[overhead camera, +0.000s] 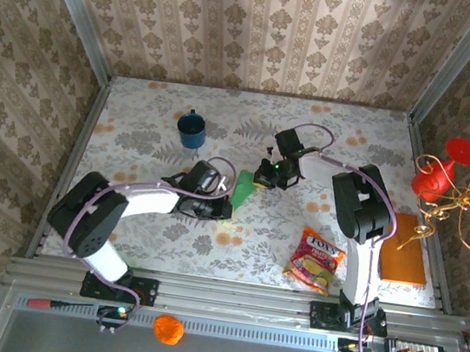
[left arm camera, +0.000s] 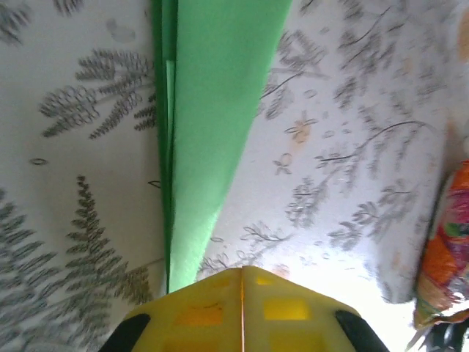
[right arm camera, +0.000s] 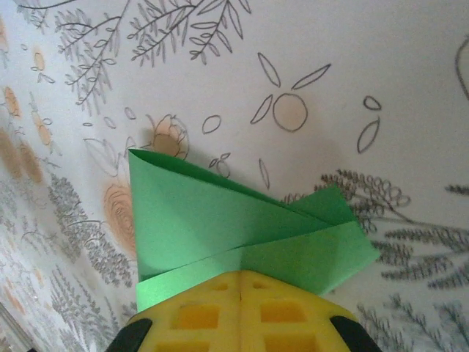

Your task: Fold a paper plane with a square sheet of paper (pick it up from the middle)

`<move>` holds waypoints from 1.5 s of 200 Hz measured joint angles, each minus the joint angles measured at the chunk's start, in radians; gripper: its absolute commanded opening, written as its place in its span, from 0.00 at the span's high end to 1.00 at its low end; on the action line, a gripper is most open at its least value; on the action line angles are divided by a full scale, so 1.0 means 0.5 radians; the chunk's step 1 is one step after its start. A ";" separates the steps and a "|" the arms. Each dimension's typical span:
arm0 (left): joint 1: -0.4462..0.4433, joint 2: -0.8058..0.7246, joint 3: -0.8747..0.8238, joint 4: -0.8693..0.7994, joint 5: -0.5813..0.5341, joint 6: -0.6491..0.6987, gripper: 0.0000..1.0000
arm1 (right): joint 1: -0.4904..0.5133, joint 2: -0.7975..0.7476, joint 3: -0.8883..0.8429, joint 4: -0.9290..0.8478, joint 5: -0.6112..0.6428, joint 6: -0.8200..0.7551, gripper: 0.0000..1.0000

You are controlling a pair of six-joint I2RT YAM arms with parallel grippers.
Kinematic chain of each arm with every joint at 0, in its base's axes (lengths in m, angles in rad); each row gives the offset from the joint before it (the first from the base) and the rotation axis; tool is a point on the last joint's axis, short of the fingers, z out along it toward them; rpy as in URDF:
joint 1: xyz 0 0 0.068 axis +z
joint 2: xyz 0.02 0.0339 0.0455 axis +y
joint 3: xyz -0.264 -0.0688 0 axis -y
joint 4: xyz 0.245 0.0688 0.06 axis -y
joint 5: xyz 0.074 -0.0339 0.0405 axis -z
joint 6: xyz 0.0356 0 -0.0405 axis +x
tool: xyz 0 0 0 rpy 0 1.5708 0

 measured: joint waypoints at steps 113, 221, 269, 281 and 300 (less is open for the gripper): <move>0.745 -0.516 -0.008 -0.410 -0.148 0.188 0.26 | 0.376 -0.441 -0.002 -0.370 0.634 0.171 0.37; 0.821 -0.586 -0.154 -0.467 -0.303 0.307 0.09 | 0.607 -0.096 0.247 -0.487 1.059 0.610 0.39; 0.821 -0.581 -0.158 -0.465 -0.303 0.321 0.08 | 0.611 -0.069 0.283 -0.572 1.177 0.710 0.45; 0.821 -0.576 -0.159 -0.465 -0.303 0.321 0.08 | 0.615 -0.069 0.283 -0.584 1.208 0.730 0.48; 0.821 -0.566 -0.159 -0.465 -0.302 0.321 0.08 | 0.620 -0.069 0.283 -0.602 1.231 0.757 0.51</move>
